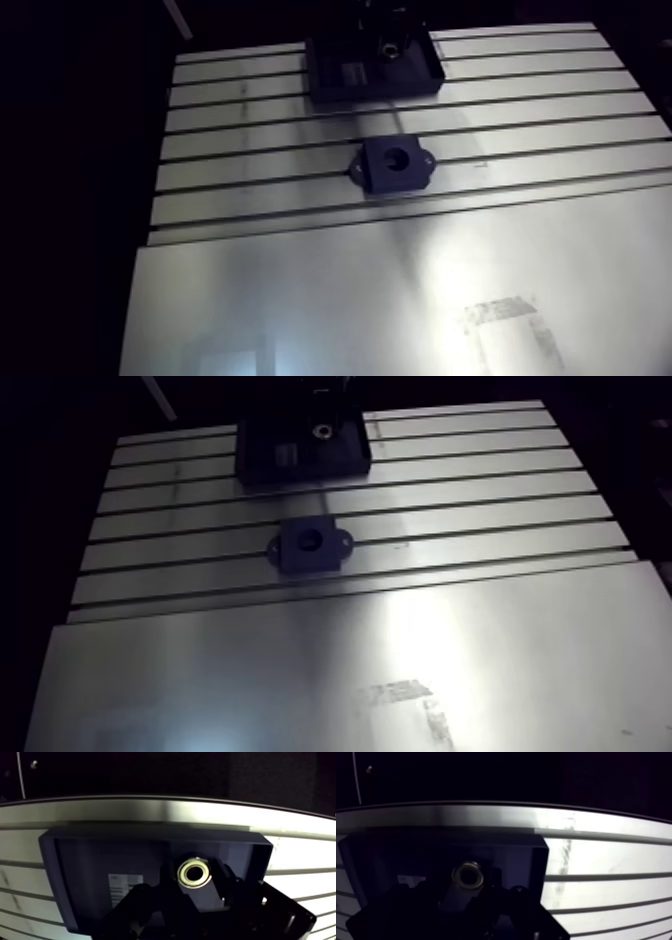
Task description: Pick up the bearing and press it into the housing until flush.
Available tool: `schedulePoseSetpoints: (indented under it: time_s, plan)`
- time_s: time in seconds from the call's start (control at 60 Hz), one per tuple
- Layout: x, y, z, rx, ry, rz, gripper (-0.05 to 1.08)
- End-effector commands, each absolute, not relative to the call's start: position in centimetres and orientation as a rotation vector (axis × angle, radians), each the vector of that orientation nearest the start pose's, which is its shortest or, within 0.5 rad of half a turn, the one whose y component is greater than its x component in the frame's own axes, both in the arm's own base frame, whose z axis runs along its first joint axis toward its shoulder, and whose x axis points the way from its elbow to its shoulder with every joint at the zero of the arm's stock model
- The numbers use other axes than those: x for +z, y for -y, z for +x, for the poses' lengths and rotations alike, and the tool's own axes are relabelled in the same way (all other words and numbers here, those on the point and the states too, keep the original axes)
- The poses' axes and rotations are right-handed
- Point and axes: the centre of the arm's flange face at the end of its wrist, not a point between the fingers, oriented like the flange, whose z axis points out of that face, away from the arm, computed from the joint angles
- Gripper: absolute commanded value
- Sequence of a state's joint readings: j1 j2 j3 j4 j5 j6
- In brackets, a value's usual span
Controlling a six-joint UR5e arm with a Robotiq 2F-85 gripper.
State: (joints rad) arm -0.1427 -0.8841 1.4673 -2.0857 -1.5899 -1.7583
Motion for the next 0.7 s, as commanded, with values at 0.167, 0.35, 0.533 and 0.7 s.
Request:
schedulePoseSetpoints:
  time_s: [0.167,0.35,0.533,0.7]
  plan:
    - [16.66,3.12,-69.93,0.010,-3.065,-0.066,0.53]
    - [16.70,3.22,-69.87,0.010,-3.064,-0.068,0.55]
    - [16.86,3.14,-69.92,0.011,-3.067,-0.066,0.55]
    - [17.29,3.24,-69.87,0.012,-3.073,-0.068,0.55]
